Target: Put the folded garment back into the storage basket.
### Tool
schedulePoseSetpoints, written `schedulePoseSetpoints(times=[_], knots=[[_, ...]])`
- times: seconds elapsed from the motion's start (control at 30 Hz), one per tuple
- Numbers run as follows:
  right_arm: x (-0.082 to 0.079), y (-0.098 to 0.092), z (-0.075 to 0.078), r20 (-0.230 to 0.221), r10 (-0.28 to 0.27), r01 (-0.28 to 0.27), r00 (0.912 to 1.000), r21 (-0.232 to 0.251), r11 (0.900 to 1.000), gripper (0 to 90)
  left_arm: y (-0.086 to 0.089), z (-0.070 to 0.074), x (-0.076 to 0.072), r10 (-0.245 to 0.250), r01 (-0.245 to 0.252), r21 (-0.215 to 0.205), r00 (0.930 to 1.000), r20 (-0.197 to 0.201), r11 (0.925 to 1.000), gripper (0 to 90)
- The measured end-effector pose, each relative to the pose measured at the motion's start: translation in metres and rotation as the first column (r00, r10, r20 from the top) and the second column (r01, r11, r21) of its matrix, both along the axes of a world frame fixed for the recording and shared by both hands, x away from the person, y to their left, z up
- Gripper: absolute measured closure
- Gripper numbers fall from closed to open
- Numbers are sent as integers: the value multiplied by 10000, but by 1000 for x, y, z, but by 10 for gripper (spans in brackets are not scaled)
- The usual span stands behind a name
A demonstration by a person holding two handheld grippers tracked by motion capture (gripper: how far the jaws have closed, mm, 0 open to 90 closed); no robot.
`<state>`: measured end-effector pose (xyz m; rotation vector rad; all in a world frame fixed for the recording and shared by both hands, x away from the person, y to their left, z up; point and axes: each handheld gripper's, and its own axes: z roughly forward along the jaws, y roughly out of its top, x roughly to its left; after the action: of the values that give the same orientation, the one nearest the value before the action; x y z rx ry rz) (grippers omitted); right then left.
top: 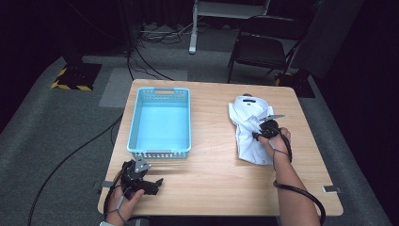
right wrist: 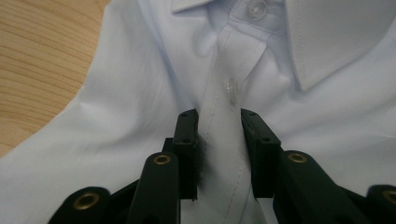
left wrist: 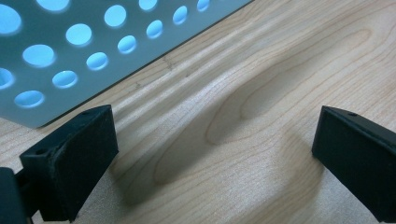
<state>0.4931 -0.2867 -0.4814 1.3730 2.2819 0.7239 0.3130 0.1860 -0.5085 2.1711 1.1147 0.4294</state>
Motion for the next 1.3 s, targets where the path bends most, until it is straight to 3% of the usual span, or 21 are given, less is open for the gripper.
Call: schedulePoseSetpoints(times=[0.47, 1.03, 1.3], knots=[[-2, 2, 5, 85, -349, 348, 9994, 64, 9994, 770, 0, 0, 0, -1, 1, 1, 10000, 1, 10000, 2], [-15, -12, 53, 1476, -996, 878, 9840, 842, 9926, 791, 0, 0, 0, 0, 0, -8, 10000, 0, 10000, 2], [-22, -16, 72, 2267, -1182, 940, 9668, 1145, 9890, 796, 0, 0, 0, 1, -1, -8, 10000, 2, 10000, 3]])
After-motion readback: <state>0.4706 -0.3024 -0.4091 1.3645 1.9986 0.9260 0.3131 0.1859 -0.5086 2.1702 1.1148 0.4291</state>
